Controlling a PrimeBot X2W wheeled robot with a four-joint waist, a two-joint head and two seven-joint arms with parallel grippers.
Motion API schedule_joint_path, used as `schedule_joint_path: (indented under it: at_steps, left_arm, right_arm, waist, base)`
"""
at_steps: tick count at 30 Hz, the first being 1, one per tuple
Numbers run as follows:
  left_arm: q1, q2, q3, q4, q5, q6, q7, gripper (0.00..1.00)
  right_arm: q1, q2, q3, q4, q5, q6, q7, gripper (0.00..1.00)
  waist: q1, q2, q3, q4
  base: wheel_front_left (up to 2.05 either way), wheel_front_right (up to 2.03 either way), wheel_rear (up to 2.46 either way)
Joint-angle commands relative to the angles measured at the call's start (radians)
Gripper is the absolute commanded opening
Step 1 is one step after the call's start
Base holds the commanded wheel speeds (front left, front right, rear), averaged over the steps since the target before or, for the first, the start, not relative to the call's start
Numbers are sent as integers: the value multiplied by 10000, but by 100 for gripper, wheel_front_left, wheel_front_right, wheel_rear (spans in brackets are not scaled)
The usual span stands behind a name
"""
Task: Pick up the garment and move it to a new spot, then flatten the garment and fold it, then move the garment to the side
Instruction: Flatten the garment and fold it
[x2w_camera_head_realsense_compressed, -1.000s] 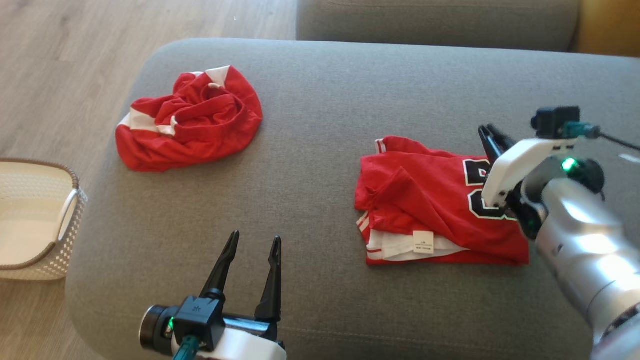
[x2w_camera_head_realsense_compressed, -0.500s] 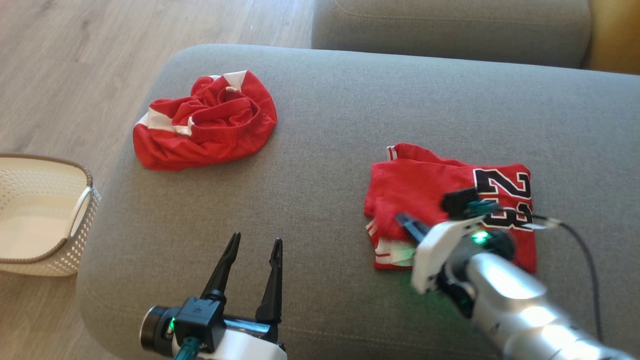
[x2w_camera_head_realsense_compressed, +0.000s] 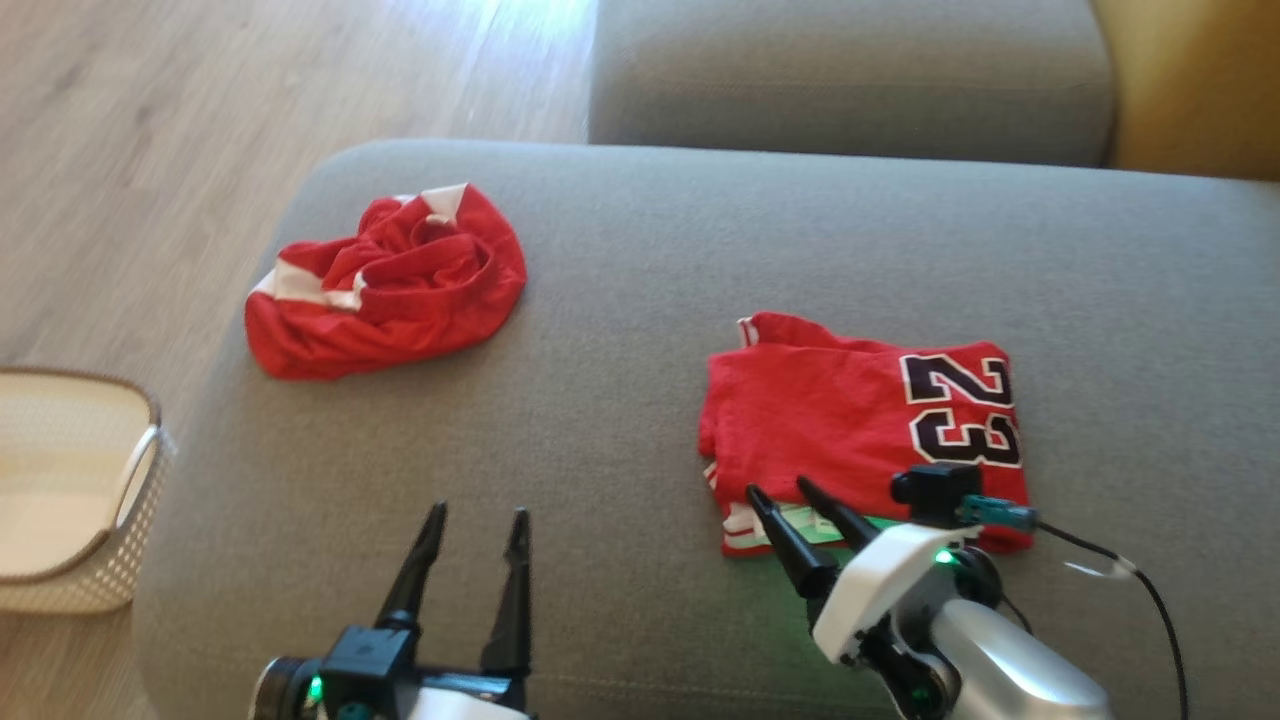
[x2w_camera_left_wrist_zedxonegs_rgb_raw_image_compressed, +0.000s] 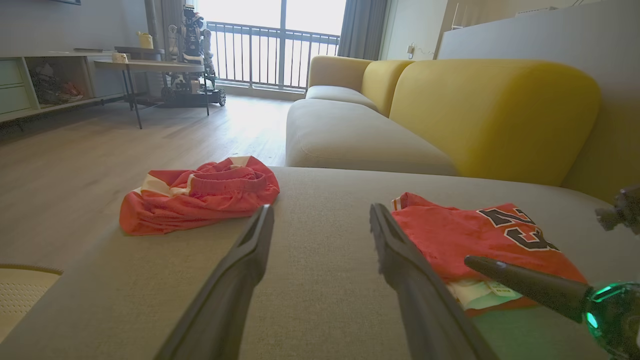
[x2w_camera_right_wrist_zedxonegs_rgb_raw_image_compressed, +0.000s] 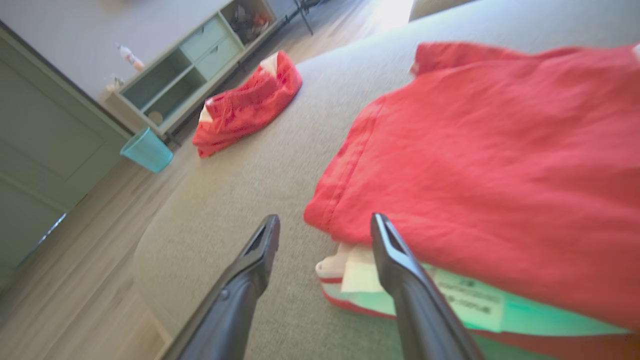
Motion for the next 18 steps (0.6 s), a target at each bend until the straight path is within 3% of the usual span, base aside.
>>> schedule_joint_path:
  at_steps: [1,3,6,8,14,18]
  left_arm:
    - [-186,-97,469,-336,46,42,-78,100]
    - [-119,-97,652,-354,25,45,-78,100]
    - [-80,-97,945,-544,-47,103,-78,100]
    - [-7,-97,1106,-653,-56,86,-78,100]
    - [344,-97,1471,-966,-37,74,-78,100]
    - [547,-97,1676,-1073,-21,189,-78,100]
  right_arm:
    - [205,21,-435,-486,-516,-2,-238,100]
    - [478,-82,-1719,-1237,-1539,-2,-258,100]
    - [1456,-108,-3451,-3062,-4000,-2,-263,100]
    - [2421,226,-4415,-3879,-5064,-2,-264,100]
    - [4088,754,-6518,-5645,-6921,-2,-266,100]
    - [4400,834,-6767,-5905,-7429,-2,-266,100]
  waist:
    - [0,0,-194,-225]
    - [0,0,-221,-382]
    - [0,0,-239,-595]
    - [0,0,-281,-748]
    - [0,0,-370,-1188]
    - [0,0,-388,-1380]
  base:
    - [0,0,0]
    - [0,0,0]
    - [0,0,0]
    - [0,0,0]
    - [0,0,0]
    - [0,0,0]
